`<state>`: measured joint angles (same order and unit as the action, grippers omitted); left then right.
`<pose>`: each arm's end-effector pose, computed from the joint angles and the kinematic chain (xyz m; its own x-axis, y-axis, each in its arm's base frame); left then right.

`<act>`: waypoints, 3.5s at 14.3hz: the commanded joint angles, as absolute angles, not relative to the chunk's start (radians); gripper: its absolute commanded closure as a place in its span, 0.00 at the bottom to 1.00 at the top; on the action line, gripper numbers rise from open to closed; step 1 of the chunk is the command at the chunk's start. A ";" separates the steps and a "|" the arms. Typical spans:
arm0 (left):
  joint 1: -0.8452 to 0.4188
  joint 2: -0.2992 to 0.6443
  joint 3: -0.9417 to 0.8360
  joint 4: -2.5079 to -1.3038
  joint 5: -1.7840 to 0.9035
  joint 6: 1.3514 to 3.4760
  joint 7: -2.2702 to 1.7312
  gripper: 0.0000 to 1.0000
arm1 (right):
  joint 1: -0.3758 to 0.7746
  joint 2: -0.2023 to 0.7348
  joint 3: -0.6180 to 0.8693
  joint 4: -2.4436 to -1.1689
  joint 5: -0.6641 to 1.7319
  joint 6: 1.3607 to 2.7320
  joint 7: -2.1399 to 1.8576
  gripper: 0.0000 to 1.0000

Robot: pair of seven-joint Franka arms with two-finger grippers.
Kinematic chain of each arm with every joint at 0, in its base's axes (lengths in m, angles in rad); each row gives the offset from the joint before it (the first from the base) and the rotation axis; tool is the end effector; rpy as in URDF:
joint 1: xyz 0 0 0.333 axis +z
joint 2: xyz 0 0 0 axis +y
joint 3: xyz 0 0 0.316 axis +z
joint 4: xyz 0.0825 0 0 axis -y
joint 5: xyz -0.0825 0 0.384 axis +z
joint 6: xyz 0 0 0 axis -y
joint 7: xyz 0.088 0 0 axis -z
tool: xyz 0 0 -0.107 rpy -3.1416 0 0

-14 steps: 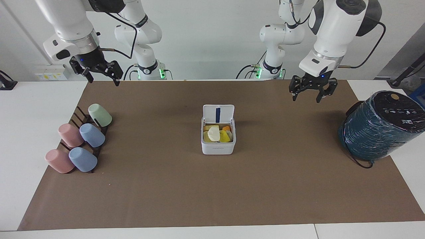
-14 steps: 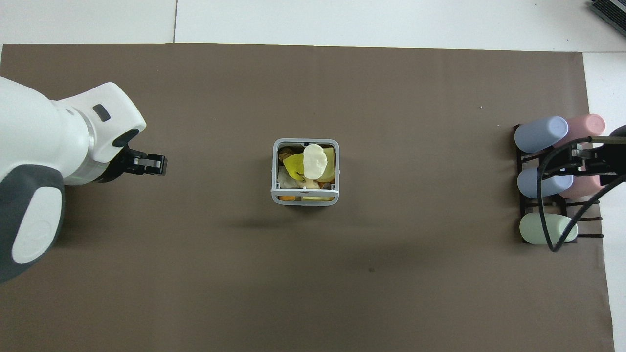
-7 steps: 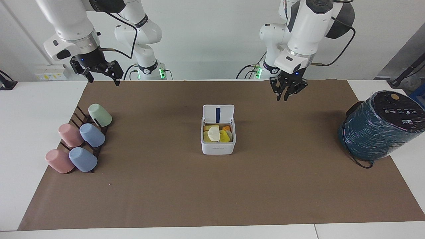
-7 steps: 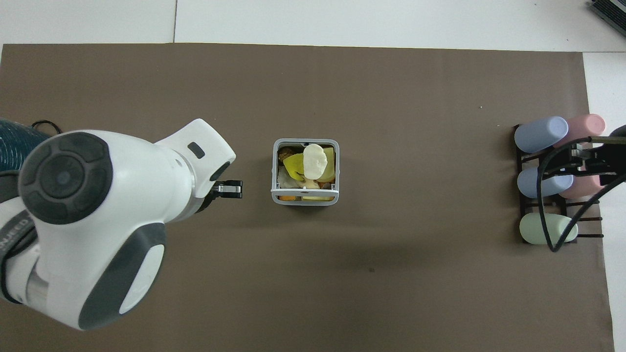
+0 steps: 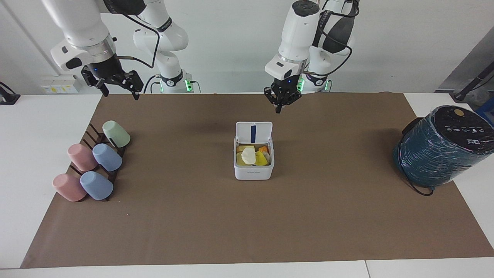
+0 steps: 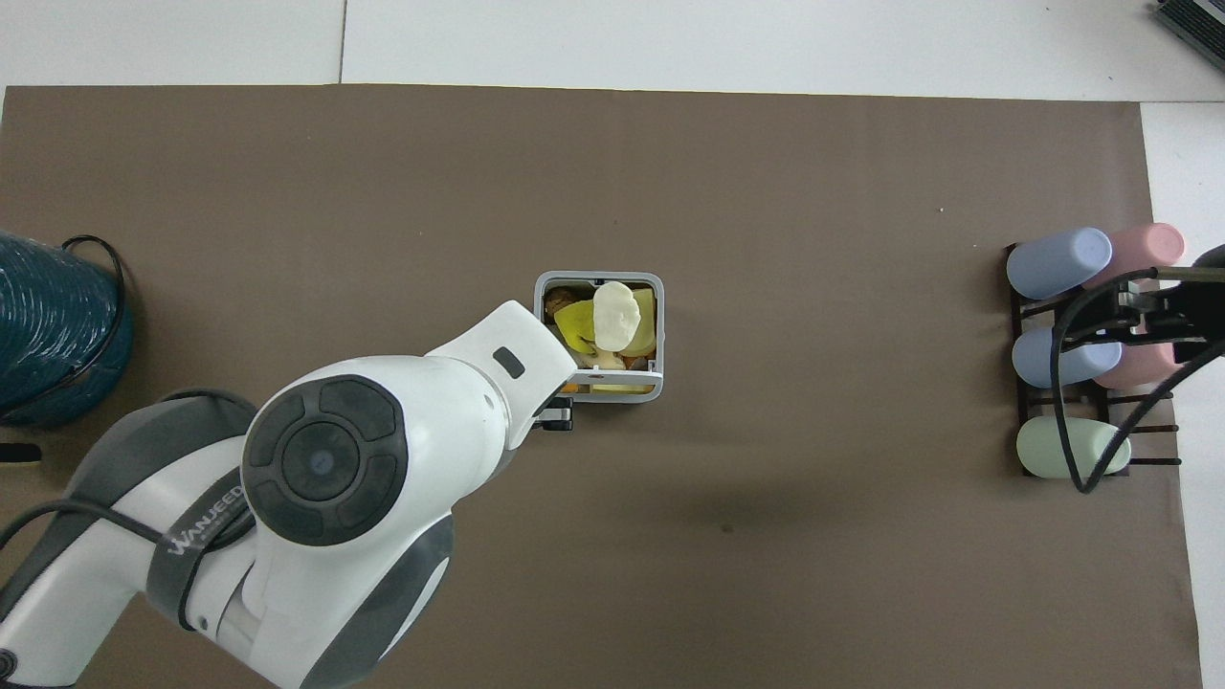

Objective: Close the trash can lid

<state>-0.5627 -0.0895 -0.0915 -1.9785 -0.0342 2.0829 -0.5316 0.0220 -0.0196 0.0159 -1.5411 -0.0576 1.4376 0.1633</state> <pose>0.4358 -0.3381 0.5251 0.9832 -0.0985 0.1533 -0.1173 -0.9860 0.1184 0.5343 0.0136 0.6381 0.9885 -0.1325 -0.0731 -0.1274 -0.9893 0.0706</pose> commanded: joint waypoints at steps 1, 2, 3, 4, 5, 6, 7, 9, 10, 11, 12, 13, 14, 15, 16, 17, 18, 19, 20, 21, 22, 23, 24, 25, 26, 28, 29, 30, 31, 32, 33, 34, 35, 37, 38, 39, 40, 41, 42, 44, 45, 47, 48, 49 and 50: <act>-0.583 -0.057 -0.074 -2.013 -0.063 2.199 -0.543 1.00 | 0.018 -0.046 0.012 -1.569 -0.037 1.443 0.135 0.00; -0.583 -0.046 -0.074 -2.014 -0.092 2.230 -0.543 1.00 | 0.018 -0.046 0.012 -1.569 -0.037 1.443 0.135 0.00; -0.584 -0.041 -0.074 -2.014 -0.109 2.249 -0.545 1.00 | 0.018 -0.046 0.014 -1.569 -0.037 1.443 0.135 0.00; -0.586 -0.029 -0.074 -2.014 -0.109 2.259 -0.545 1.00 | 0.018 -0.046 0.012 -1.569 -0.037 1.443 0.135 0.00; -0.586 -0.020 -0.074 -2.014 -0.110 2.279 -0.546 1.00 | 0.018 -0.046 0.014 -1.569 -0.037 1.443 0.135 0.00; -0.586 -0.003 -0.074 -2.013 -0.110 2.311 -0.551 1.00 | 0.018 -0.046 0.014 -1.569 -0.037 1.443 0.135 0.00; -0.586 0.008 -0.074 -2.013 -0.110 2.351 -0.551 1.00 | 0.018 -0.045 0.012 -1.569 -0.037 1.443 0.135 0.00; -0.584 0.041 -0.074 -2.002 -0.152 2.443 -0.551 1.00 | 0.018 -0.046 0.014 -1.569 -0.037 1.443 0.135 0.00; -0.583 0.054 -0.074 -2.002 -0.179 2.483 -0.551 1.00 | 0.018 -0.046 0.012 -1.569 -0.037 1.443 0.135 0.00; -0.583 0.069 -0.074 -2.002 -0.187 2.505 -0.551 1.00 | 0.018 -0.046 0.014 -1.569 -0.037 1.443 0.135 0.00; -0.583 0.075 -0.074 -2.003 -0.187 2.505 -0.549 1.00 | 0.018 -0.046 0.014 -1.569 -0.037 1.443 0.135 0.00; -0.583 0.077 -0.072 -2.008 -0.187 2.505 -0.549 1.00 | 0.018 -0.046 0.014 -1.569 -0.037 1.443 0.135 0.00; -0.581 0.080 -0.072 -2.008 -0.187 2.511 -0.548 1.00 | 0.018 -0.046 0.014 -1.569 -0.037 1.443 0.135 0.00; -0.578 0.092 -0.074 -2.005 -0.187 2.528 -0.548 1.00 | 0.018 -0.046 0.014 -1.569 -0.035 1.443 0.135 0.00; -0.577 0.110 -0.074 -2.003 -0.187 2.555 -0.548 1.00 | 0.018 -0.045 0.014 -1.568 -0.037 1.443 0.135 0.00; -0.574 0.124 -0.074 -2.002 -0.187 2.583 -0.548 1.00 | 0.018 -0.046 0.014 -1.568 -0.037 1.443 0.135 0.00; -0.574 0.142 -0.074 -1.996 -0.189 2.601 -0.548 1.00 | 0.018 -0.046 0.014 -1.569 -0.037 1.443 0.135 0.00; -0.578 0.165 -0.074 -1.987 -0.189 2.615 -0.549 1.00 | 0.018 -0.046 0.014 -1.569 -0.037 1.443 0.135 0.00; -0.581 0.190 -0.074 -1.971 -0.189 2.629 -0.551 1.00 | 0.018 -0.045 0.014 -1.569 -0.035 1.443 0.135 0.00; -0.583 0.215 -0.074 -1.961 -0.189 2.643 -0.551 1.00 | 0.018 -0.044 0.014 -1.569 -0.035 1.443 0.135 0.00; -0.581 0.225 -0.074 -1.959 -0.189 2.658 -0.551 1.00 | 0.018 -0.046 0.014 -1.569 -0.035 1.443 0.135 0.00; -0.578 0.229 -0.074 -1.959 -0.189 2.664 -0.551 1.00 | 0.018 -0.046 0.014 -1.569 -0.035 1.443 0.135 0.00; -0.574 0.236 -0.074 -1.959 -0.189 2.665 -0.549 1.00 | 0.018 -0.046 0.014 -1.569 -0.035 1.443 0.135 0.00; -0.574 0.248 -0.072 -1.959 -0.189 2.666 -0.548 1.00 | 0.018 -0.046 0.014 -1.569 -0.035 1.443 0.135 0.00; -0.575 0.261 -0.072 -1.959 -0.189 2.675 -0.548 1.00 | 0.018 -0.046 0.014 -1.569 -0.035 1.443 0.135 0.00; -0.584 0.290 -0.072 -1.959 -0.189 2.709 -0.551 1.00 | 0.018 -0.046 0.014 -1.569 -0.035 1.443 0.135 0.00; -0.586 0.302 -0.072 -1.959 -0.189 2.711 -0.551 1.00 | 0.018 -0.046 0.014 -1.569 -0.035 1.443 0.135 0.00; -0.587 0.310 -0.072 -1.960 -0.189 2.711 -0.551 1.00 | 0.018 -0.046 0.014 -1.569 -0.037 1.443 0.135 0.00; -0.591 0.314 -0.072 -1.962 -0.189 2.711 -0.549 1.00 | 0.018 -0.046 0.014 -1.569 -0.035 1.443 0.135 0.00; -0.589 0.314 -0.072 -1.960 -0.189 2.709 -0.548 1.00 | 0.018 -0.045 0.014 -1.569 -0.037 1.443 0.135 0.00; -0.589 0.314 -0.071 -1.956 -0.187 2.700 -0.549 1.00 | 0.018 -0.046 0.014 -1.569 -0.035 1.443 0.137 0.00; -0.583 0.311 -0.069 -1.945 -0.187 2.686 -0.549 1.00 | 0.018 -0.046 0.014 -1.569 -0.037 1.443 0.137 0.00; -0.572 0.301 -0.071 -1.934 -0.187 2.657 -0.545 1.00 | 0.018 -0.046 0.014 -1.569 -0.035 1.443 0.135 0.00; -0.549 0.287 -0.061 -1.860 -0.186 2.513 -0.543 1.00 | 0.018 -0.046 0.014 -1.569 -0.035 1.443 0.135 0.00; -0.534 0.287 -0.061 -1.814 -0.186 2.434 -0.542 1.00 | 0.018 -0.046 0.014 -1.569 -0.035 1.443 0.135 0.00; -0.517 0.285 -0.061 -1.774 -0.186 2.375 -0.541 1.00 | 0.018 -0.046 0.014 -1.569 -0.035 1.443 0.135 0.00; -0.490 0.282 -0.061 -1.743 -0.184 2.328 -0.540 1.00 | 0.018 -0.046 0.014 -1.569 -0.035 1.443 0.135 0.00; -0.464 0.273 -0.061 -1.732 -0.180 2.292 -0.534 1.00 | 0.018 -0.046 0.014 -1.569 -0.035 1.443 0.135 0.00; -0.437 0.258 -0.063 -1.732 -0.178 2.269 -0.526 1.00 | 0.018 -0.046 0.014 -1.569 -0.035 1.443 0.135 0.00; -0.384 0.227 -0.061 -1.730 -0.175 2.208 -0.480 1.00 | 0.018 -0.046 0.014 -1.569 -0.035 1.443 0.135 0.00; -0.352 0.218 -0.060 -1.724 -0.175 2.174 -0.450 1.00 | 0.018 -0.046 0.014 -1.569 -0.035 1.443 0.135 0.00; -0.293 0.207 -0.058 -1.717 -0.172 2.097 -0.395 1.00 | 0.018 -0.046 0.015 -1.571 -0.034 1.460 0.133 0.00; -0.263 0.198 -0.058 -1.715 -0.157 2.067 -0.356 1.00 | 0.020 -0.046 0.017 -1.574 -0.019 1.471 0.135 0.00; -0.233 0.190 -0.060 -1.713 -0.126 2.033 -0.326 1.00 | 0.020 -0.046 0.015 -1.574 0.004 1.477 0.140 0.00; -0.209 0.186 -0.060 -1.712 -0.097 2.004 -0.299 1.00 | 0.020 -0.046 0.017 -1.580 0.021 1.483 0.141 0.00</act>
